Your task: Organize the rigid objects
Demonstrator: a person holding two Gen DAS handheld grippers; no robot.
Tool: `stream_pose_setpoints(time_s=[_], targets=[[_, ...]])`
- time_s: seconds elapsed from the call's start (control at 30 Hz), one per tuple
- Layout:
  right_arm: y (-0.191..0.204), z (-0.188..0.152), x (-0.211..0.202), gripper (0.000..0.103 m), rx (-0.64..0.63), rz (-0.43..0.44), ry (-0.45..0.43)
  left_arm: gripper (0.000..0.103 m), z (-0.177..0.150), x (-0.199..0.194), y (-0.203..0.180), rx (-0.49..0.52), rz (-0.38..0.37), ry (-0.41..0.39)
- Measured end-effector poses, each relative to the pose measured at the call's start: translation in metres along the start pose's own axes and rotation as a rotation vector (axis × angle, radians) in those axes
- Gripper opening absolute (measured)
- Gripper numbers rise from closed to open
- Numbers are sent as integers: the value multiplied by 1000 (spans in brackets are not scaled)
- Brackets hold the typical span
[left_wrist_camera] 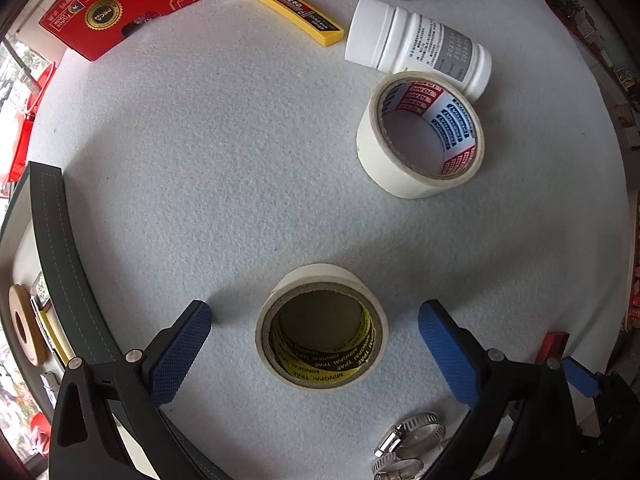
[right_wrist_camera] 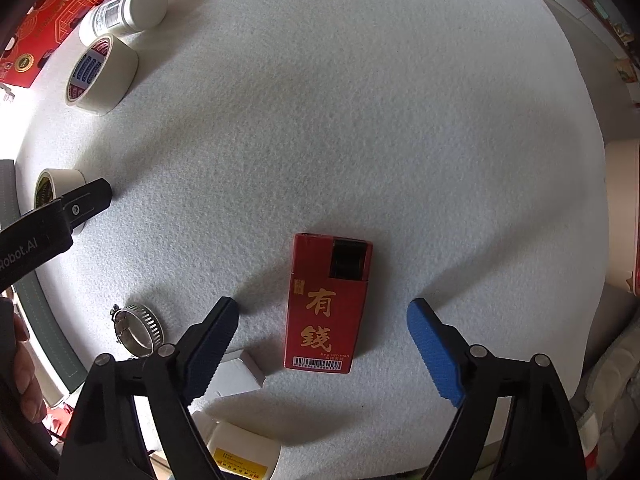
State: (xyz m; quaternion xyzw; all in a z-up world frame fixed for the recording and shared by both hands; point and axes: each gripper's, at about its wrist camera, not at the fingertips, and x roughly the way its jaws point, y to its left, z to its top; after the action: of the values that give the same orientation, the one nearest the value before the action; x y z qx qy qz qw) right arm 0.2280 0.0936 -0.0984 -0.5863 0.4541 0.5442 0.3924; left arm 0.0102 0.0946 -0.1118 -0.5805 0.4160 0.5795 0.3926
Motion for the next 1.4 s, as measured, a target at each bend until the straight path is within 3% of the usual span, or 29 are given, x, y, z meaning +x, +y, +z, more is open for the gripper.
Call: stream_pose_setpoints(time_s=[0.07, 0.1, 0.13, 0.17, 0.23, 0.3, 0.63, 1.07, 1.4], targets=[[3, -1, -5, 54, -14, -3, -7, 93, 2, 1, -7, 13, 0, -5], [4, -1, -8, 48, -25, -5, -7, 89, 2, 0, -11, 28, 0, -13], [5, -1, -9, 38, -32, -7, -6, 79, 0, -4, -13, 44, 0, -22], [5, 0, -10, 37, -35, -4, -4, 67, -1, -7, -16, 63, -1, -29], [4, 1, -11, 37, -38, -3, 4, 52, -3, -12, -20, 92, -5, -32], [1, 1, -10, 36, -22, 2, 13, 52, -4, -12, -22, 98, -18, -7], [-24, -5, -28, 36, 34, 24, 4, 52, -41, -57, -13, 100, -64, -37], [-34, -20, -79, 37, 25, 64, -51, 52, -131, -136, 8, 146, -148, -63], [-8, -24, -112, 37, -67, 37, -102, 52, -151, -170, 58, 8, -140, -148]])
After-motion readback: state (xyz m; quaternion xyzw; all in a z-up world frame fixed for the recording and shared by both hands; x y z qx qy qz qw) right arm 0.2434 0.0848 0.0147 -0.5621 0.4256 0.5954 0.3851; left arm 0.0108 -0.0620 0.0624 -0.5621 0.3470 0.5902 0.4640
